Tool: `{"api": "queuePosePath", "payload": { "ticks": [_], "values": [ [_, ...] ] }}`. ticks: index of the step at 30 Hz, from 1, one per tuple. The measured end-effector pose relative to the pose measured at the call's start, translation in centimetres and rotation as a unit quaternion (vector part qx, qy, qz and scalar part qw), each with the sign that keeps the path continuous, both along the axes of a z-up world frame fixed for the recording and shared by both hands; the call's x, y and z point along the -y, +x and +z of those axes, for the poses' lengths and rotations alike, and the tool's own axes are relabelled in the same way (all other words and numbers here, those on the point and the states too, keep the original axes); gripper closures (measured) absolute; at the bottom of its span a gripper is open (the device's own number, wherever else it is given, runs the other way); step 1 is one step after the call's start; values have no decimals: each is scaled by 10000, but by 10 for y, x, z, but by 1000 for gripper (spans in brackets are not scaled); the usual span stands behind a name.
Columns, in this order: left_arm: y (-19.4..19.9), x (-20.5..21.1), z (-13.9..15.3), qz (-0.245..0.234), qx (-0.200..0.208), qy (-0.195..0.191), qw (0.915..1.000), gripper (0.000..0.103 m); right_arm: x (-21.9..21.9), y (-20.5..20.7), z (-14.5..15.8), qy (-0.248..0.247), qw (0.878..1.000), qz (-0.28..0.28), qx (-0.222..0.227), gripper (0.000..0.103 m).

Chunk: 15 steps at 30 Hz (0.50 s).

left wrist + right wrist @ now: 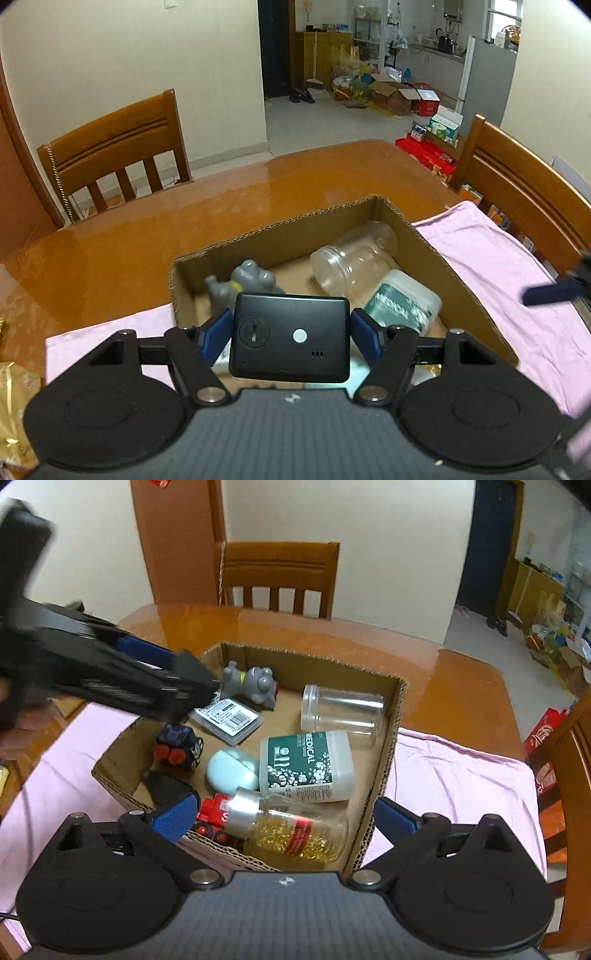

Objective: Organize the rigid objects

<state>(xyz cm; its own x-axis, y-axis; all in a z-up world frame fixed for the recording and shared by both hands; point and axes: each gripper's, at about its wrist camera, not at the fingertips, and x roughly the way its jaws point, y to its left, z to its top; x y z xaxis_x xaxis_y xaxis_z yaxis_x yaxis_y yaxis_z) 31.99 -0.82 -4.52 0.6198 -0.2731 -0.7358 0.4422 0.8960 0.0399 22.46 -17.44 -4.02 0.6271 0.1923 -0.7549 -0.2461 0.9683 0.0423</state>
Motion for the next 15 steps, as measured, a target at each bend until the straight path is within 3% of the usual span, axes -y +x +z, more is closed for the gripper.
{"api": "queuePosePath", "payload": {
  "ticks": [4,8,15],
  "values": [
    [16,10,-13,204,3,-20,9998,32,4,-11,4,137,9998,-112,13,0],
    [17,16,-12,327,62,-8,9994,13,7,-18,7,198,9996,-213,6,0],
    [-26,5,16,446,366,172,9982,6,13,-20,13,347,9965,-687,-341,0]
  ]
}}
